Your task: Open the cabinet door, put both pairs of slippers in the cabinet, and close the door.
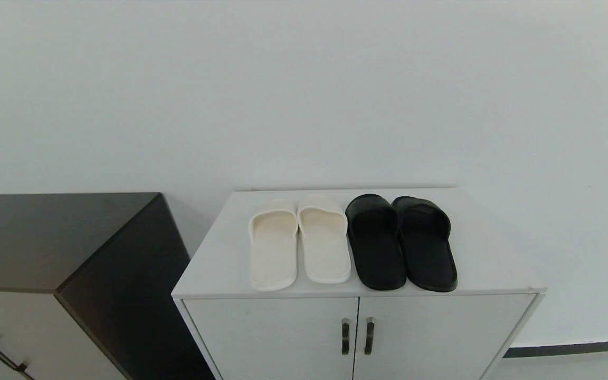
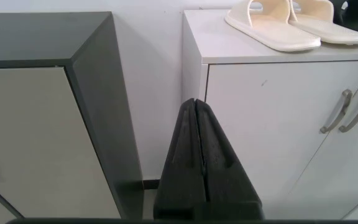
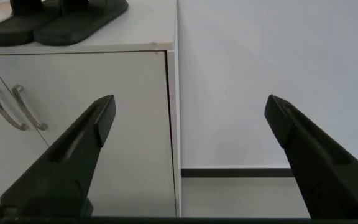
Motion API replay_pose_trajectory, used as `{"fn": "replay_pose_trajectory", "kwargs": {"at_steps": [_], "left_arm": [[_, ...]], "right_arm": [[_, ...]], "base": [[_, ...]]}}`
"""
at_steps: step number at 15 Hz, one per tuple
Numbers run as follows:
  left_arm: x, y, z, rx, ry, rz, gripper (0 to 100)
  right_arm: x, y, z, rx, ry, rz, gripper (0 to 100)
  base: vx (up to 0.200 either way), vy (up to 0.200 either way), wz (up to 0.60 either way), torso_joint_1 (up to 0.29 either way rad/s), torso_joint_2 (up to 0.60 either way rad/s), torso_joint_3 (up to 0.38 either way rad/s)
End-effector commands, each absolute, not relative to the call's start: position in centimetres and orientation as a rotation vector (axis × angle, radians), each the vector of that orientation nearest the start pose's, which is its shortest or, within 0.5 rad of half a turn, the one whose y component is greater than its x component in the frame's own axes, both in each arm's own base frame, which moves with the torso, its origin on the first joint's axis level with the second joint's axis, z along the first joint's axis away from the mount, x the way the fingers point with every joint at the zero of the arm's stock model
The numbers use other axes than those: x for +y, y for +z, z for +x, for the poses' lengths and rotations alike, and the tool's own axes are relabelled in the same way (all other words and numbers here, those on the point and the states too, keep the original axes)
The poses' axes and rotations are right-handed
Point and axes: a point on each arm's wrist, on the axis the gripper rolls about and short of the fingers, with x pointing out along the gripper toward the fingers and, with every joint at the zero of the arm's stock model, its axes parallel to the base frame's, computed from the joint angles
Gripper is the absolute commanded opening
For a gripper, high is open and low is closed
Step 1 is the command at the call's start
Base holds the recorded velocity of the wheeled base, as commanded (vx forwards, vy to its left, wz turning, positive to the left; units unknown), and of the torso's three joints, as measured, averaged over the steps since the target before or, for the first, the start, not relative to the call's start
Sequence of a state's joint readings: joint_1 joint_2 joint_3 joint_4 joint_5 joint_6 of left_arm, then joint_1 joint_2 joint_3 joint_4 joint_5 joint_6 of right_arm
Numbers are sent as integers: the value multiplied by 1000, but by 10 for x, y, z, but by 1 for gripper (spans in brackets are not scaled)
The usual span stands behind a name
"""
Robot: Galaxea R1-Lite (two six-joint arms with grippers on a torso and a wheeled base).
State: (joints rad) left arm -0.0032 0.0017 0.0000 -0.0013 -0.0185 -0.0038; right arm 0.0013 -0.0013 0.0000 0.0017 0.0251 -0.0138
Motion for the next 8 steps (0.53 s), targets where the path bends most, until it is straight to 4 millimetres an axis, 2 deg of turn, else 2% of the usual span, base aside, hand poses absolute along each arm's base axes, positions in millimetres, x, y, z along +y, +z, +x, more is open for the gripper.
{"fn": "replay_pose_trajectory", "kwargs": {"at_steps": [1,8], "left_arm": [[0,76,-23,0,-21,-5,0],[0,76,-23,0,-20,-2,0]], "right_arm": [[1,75,-23,1,26,-14,100],[0,76,-22,3,20,17,100]], "base": [[0,0,0,0,0,0],[0,0,0,0,0,0]]}}
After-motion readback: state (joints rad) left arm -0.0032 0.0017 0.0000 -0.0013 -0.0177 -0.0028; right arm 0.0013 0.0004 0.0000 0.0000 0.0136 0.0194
